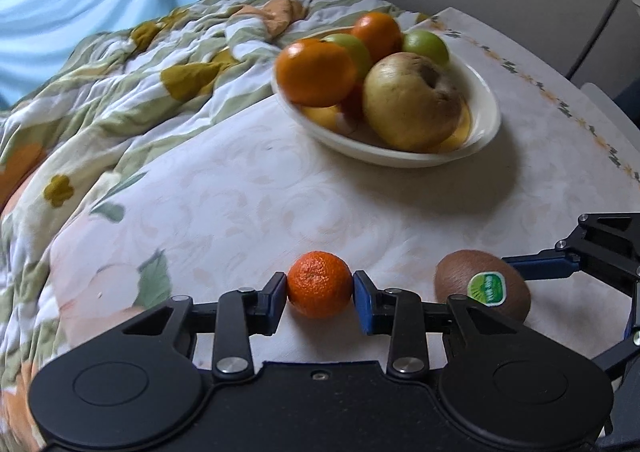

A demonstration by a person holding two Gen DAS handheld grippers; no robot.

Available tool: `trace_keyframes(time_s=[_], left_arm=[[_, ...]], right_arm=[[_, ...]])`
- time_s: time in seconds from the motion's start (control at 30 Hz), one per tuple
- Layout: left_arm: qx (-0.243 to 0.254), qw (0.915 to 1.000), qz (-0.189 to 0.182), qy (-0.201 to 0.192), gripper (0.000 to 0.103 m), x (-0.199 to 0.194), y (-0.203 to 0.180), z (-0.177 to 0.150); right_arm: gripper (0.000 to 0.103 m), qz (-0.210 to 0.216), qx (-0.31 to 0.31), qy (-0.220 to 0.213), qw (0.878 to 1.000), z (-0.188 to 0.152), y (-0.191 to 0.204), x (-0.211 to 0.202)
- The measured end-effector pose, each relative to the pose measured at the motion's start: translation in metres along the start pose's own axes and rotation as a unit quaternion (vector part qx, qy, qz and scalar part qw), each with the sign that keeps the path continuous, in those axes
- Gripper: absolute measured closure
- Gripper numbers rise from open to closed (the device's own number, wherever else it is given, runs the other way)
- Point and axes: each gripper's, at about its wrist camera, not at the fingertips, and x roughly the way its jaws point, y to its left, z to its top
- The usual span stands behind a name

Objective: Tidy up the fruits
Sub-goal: 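Lift the tangerine with the left tool while the right tool grasps the kiwi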

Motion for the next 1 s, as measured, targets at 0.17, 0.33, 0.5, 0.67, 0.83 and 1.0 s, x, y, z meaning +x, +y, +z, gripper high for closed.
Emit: trace_keyframes(time_s=[0.17,0.33,0.5,0.67,0.83,1.0], left_arm=[[-0.007,1.0,0.005,0.003,0.064,-0.005,0.006,-0.007],[-0.02,0.9997,0.012,-0.001,0.064,-0.008,0.009,-0.014],[-0.03,0.9994,0.015,-0.004,0.064,-0.012,0.01,-0.019],[-0.044,0.9988,0.018,-0.01,0.064,-0.019,0.013,-0.023],[-0.058,0.9978,0.021,-0.023,0.064,-0.032,0.013,-0.026],[-0.078,0.9955,0.033,-0.042,0.064,-0.051,0.011,-0.027]], right_arm=[[0.018,-0.001,-0.004,-0.002,1.0,0.003,0.002,0.003],[0.021,-0.008,-0.004,-0.004,1.0,0.004,0.003,0.004],[0.03,-0.017,-0.009,-0.008,1.0,0.007,0.004,0.006],[0.034,-0.014,-0.007,-0.01,1.0,0.008,0.005,0.005],[0.034,-0.014,-0.006,-0.019,1.0,0.01,0.005,-0.003],[0.034,-0.016,-0.013,-0.034,0.999,0.016,0.005,-0.019]])
